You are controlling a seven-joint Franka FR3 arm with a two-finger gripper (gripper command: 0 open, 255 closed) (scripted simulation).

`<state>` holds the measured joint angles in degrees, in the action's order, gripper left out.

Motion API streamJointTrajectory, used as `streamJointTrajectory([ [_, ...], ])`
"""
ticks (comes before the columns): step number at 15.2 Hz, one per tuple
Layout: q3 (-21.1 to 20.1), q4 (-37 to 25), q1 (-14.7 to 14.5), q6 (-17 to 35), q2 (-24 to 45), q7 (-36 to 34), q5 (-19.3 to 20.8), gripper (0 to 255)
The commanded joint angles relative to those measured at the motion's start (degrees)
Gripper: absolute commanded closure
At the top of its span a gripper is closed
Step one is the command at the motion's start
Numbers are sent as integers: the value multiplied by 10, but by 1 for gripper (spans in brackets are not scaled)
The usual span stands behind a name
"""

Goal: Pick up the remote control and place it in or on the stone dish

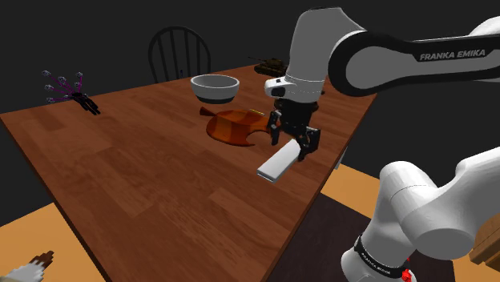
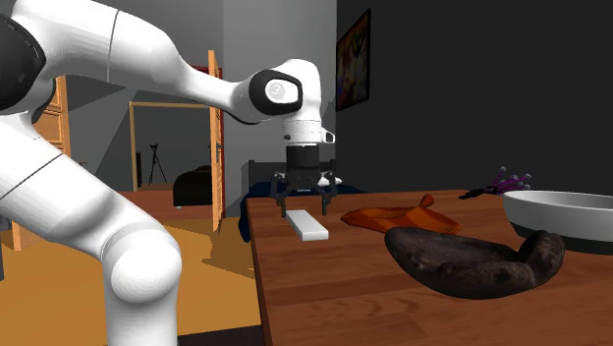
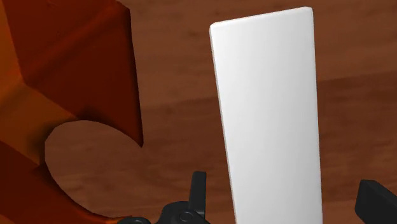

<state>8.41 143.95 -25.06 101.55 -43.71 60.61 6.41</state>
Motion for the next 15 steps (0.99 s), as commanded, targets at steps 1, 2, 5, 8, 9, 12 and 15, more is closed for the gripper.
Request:
streamJointTrajectory([
  [1, 1, 17, 0, 17, 0, 1, 1, 0],
  [2, 2, 24, 0, 24, 1, 1, 2, 0],
  [5, 3, 28, 0, 29, 1, 1, 3, 0],
  [8, 3, 28, 0, 29, 1, 1, 3, 0],
  [9, 3, 28, 0, 29, 1, 1, 3, 0],
  [12, 3, 28, 0, 29, 1, 1, 3, 255],
  [15, 3, 28, 0, 29, 1, 1, 3, 255],
])
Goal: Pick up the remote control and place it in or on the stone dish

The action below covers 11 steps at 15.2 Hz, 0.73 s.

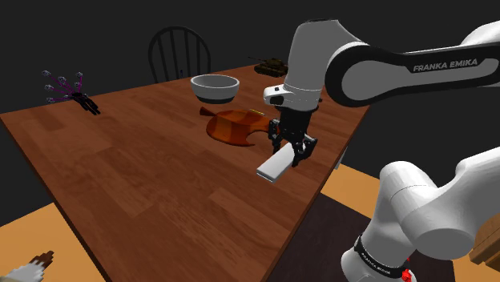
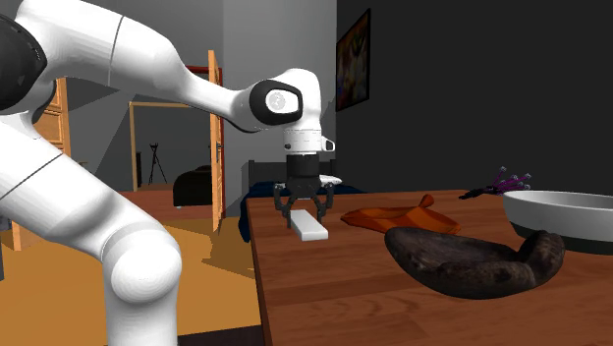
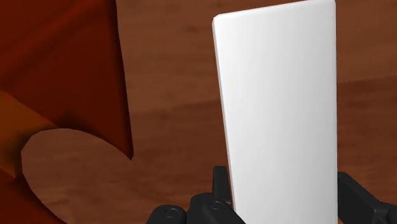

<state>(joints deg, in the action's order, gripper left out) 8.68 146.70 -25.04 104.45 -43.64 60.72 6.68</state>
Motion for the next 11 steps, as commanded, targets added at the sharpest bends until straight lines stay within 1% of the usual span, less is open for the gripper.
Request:
streamJointTrajectory([
  [1, 0, 1, 0, 0, 0, 0, 0, 255],
  [5, 0, 1, 0, 0, 0, 0, 0, 255],
  [11, -4, -46, -2, -46, 1, 1, -4, 255],
])
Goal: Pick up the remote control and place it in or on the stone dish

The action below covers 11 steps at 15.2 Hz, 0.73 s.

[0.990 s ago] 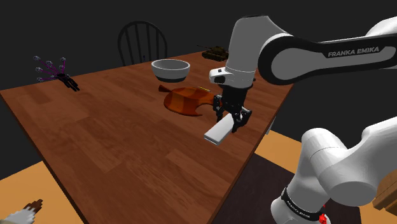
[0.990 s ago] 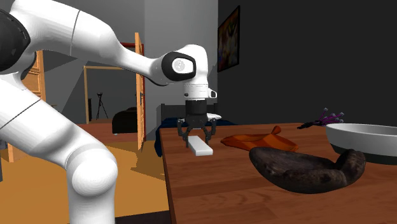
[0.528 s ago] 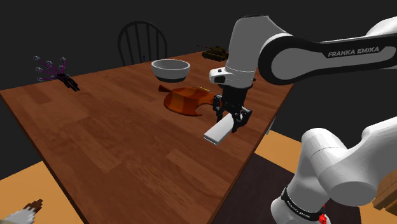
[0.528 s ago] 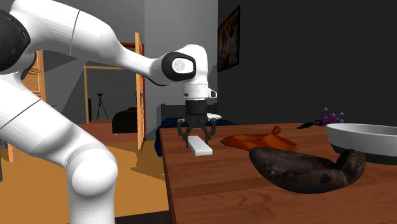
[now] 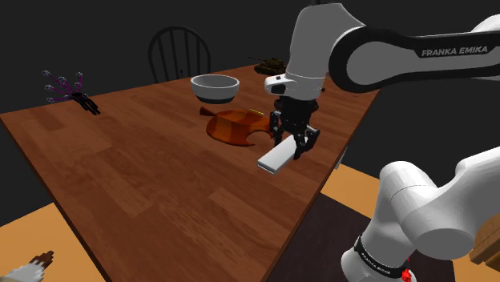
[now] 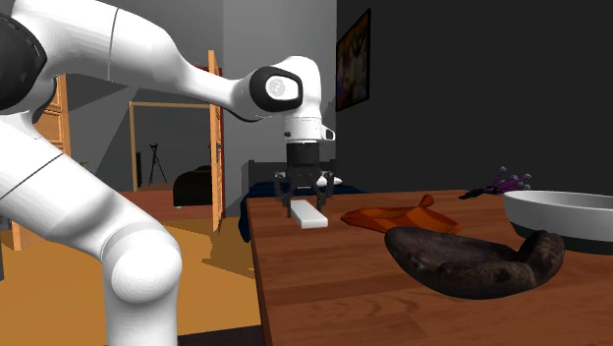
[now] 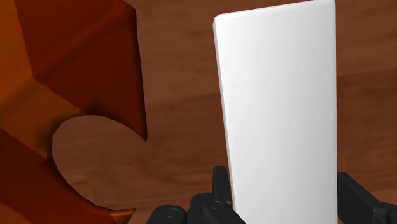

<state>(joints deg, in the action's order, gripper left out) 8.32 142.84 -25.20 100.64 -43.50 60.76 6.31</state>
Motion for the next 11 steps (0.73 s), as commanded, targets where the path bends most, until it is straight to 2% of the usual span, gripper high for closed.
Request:
streamJointTrajectory([
  [1, -1, -15, 0, -15, 0, 1, -1, 255],
  [11, -7, -101, -3, -88, 13, 3, -7, 255],
])
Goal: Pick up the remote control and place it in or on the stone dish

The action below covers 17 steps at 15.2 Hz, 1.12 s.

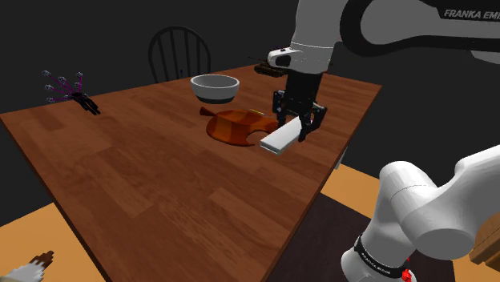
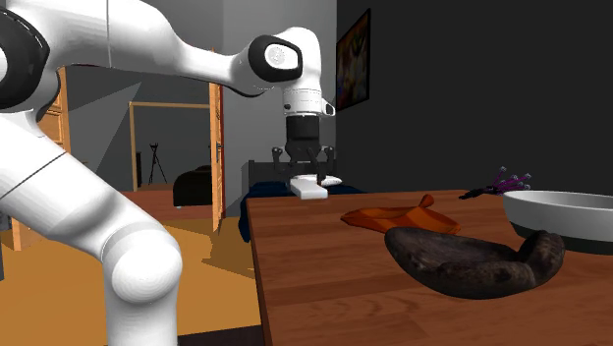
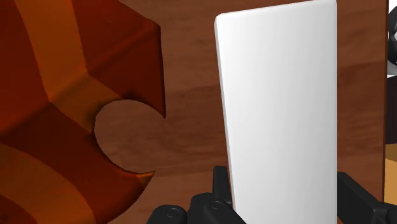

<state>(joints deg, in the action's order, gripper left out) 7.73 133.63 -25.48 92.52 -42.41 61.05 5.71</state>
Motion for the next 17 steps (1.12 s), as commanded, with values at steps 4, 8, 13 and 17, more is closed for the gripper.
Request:
streamJointTrajectory([
  [4, -2, -45, -2, -35, 11, 1, -3, 255],
  [8, -4, -83, -3, -63, 21, 2, -5, 255],
  [13, -6, -133, -4, -98, 35, 4, -7, 255],
  [17, 6, -162, -1, -116, 46, 19, -1, 255],
])
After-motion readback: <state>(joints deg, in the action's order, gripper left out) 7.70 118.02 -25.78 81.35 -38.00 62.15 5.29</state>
